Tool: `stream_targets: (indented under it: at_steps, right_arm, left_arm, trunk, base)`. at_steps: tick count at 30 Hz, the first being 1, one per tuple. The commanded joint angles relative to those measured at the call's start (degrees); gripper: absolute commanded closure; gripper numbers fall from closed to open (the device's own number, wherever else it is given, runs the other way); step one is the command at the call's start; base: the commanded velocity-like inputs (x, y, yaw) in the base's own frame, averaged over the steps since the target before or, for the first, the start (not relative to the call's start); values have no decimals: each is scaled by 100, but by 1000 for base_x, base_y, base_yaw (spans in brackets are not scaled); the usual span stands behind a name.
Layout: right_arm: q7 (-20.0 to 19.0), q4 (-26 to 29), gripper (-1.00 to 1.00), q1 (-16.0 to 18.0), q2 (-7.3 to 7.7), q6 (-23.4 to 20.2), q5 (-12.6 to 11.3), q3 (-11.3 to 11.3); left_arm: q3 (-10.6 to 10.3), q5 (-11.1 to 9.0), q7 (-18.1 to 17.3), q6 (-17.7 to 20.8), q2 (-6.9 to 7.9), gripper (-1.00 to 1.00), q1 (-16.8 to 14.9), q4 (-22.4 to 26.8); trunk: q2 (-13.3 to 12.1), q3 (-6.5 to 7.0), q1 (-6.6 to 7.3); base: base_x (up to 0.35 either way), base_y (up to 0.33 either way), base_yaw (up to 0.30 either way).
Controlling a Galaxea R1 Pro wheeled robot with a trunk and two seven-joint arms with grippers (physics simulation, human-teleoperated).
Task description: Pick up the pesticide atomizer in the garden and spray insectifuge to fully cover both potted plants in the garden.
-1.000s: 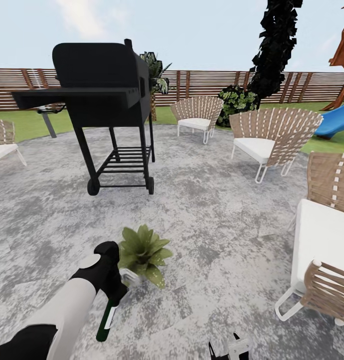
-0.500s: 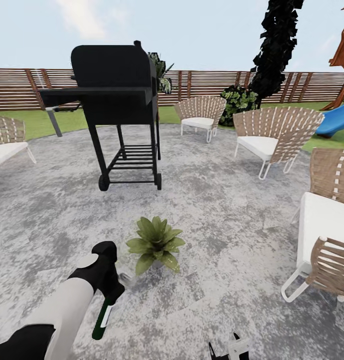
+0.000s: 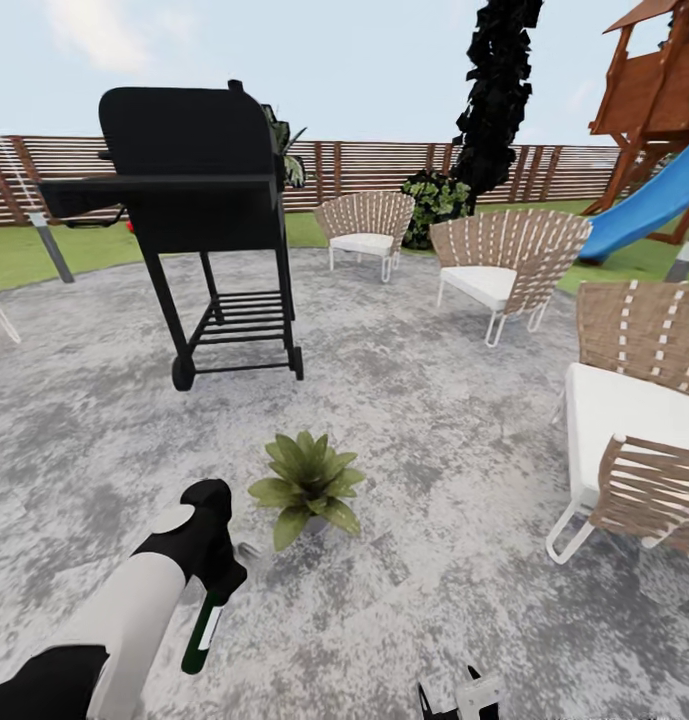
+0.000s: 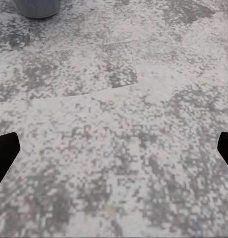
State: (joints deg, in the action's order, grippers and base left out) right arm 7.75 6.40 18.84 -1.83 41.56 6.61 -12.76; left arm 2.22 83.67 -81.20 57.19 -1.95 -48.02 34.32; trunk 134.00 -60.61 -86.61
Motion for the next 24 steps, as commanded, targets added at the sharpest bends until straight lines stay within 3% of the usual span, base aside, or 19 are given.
stream_targets:
  at_steps: [1,17,24]
  right_arm:
    - [60,-8,-100,5,1,10,60,-12]
    - [60,-8,-100,5,4,10,60,-7]
    - [60,-8,-100,5,1,10,58,-7]
  left_arm:
    - [24,56,-44,62,-5,100,-2,10]
    - [8,53,-24,51,-35,100,-11,4]
    - [5,56,-27,38,-27,100,9,2]
  trunk:
    - [2,-5,-1]
    - [2,-5,-1]
    - [2,-5,-1]
  base:
    - [218,261,-298]
    - [177,250,-294]
    - [9,14,-50]
